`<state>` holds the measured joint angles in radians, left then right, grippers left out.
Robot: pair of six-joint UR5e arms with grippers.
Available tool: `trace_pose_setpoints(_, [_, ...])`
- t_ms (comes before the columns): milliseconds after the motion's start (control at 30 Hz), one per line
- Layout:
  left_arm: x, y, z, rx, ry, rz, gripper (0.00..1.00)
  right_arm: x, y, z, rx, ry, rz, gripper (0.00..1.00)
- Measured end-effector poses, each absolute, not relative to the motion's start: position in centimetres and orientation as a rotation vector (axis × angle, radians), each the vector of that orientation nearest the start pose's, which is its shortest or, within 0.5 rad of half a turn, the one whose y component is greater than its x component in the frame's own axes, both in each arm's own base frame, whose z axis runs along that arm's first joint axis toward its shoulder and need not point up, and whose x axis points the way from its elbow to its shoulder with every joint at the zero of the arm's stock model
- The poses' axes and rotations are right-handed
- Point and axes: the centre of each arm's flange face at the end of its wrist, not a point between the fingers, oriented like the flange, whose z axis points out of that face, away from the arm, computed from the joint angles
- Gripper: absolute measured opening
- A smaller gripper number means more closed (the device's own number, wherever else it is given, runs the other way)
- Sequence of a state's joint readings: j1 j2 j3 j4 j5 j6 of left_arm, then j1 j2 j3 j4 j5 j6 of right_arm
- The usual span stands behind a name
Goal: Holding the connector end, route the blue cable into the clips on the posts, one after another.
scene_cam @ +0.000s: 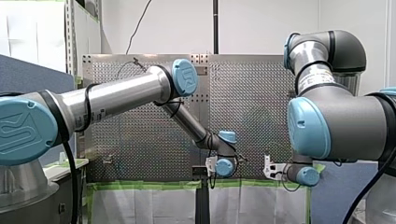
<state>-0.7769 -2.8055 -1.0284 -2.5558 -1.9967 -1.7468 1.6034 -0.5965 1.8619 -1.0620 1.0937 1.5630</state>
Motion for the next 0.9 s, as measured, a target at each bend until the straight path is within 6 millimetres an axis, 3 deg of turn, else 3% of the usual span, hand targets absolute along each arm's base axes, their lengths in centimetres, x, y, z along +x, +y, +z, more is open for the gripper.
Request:
trace_pose_setpoints(367, [49.8,-61.4,-6.3,0.185,1.672,-0.382,0.0,18.4,-54.6,-8.5,1.698,-1.128,1.499,0.0])
trace_pose_setpoints(567, [50.2,-62.3,-5.7,0.177,1.658,-0.424,0.0,18.1,-55.0,-8.4,1.691,-1.128,1.51,0.0])
trace_pose_setpoints(900, [50.1,-63.5,-6.7,0.182,1.671,-0.454,0.0,17.7,-56.2,-8.0,1.672,-1.129,1.532,0.0])
